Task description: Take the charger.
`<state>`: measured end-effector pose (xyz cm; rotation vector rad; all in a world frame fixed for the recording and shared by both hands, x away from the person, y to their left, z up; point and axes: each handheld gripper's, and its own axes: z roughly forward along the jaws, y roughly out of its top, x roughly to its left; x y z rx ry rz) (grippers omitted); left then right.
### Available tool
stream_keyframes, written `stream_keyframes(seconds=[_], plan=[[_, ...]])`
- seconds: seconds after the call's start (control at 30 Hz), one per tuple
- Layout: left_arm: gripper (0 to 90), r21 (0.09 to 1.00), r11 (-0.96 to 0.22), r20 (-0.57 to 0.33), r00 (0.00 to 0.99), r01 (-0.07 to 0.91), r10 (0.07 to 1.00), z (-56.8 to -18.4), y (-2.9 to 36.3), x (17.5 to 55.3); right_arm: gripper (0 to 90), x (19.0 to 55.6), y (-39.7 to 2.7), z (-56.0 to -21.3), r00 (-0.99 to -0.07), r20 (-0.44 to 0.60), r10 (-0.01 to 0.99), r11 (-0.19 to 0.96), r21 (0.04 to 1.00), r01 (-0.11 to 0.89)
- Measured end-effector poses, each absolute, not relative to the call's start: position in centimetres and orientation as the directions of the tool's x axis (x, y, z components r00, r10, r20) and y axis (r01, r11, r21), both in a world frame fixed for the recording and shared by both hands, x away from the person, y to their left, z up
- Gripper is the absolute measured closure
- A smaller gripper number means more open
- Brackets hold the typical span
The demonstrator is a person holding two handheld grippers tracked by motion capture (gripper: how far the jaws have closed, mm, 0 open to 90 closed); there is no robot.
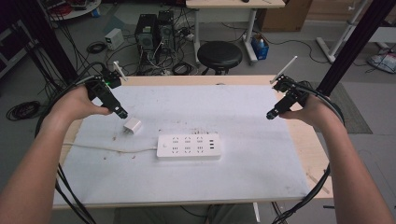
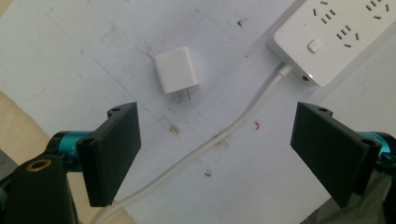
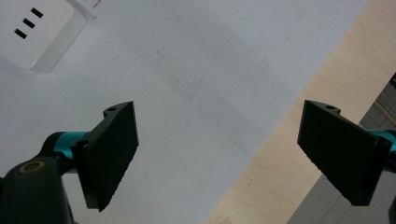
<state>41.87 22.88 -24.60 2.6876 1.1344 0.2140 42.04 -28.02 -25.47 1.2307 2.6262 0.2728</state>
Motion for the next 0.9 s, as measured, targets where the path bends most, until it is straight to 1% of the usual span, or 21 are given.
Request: stream_keyframes(seconds=[0.1,0.27,0.53,0.6,0.77,0.83,0.9], plan=[[16.1,0.260,-0.670,0.041,0.685,0.695,0.727,-25.0,22.8,42.1,11.9,42.1,-28.0,-25.5,-0.621,-0.122,0.774,0.628,0.266,0.731],[16.1,0.266,-0.626,0.029,0.643,0.733,0.765,-26.5,22.4,43.1,11.9,42.1,-27.9,-25.4,-0.619,-0.125,0.776,0.627,0.268,0.732],[16.2,0.243,-0.568,0.019,0.582,0.786,0.813,-28.8,22.1,44.5,11.9,42.3,-27.9,-25.5,-0.633,-0.136,0.762,0.643,0.268,0.717],[16.2,0.237,-0.544,0.015,0.557,0.805,0.830,-29.9,21.9,45.1,11.9,42.3,-27.8,-25.5,-0.628,-0.135,0.766,0.639,0.269,0.721],[16.2,0.205,-0.535,0.017,0.543,0.820,0.840,-32.2,22.0,45.8,11.9,42.3,-27.9,-25.7,-0.634,-0.136,0.761,0.644,0.275,0.714],[16.2,0.208,-0.522,0.012,0.531,0.827,0.847,-32.6,22.0,45.9,11.9,42.3,-28.0,-25.8,-0.632,-0.134,0.763,0.641,0.276,0.716],[16.2,0.202,-0.503,0.009,0.512,0.840,0.859,-33.9,22.2,46.3,11.9,42.3,-28.1,-25.8,-0.633,-0.137,0.762,0.643,0.276,0.714]])
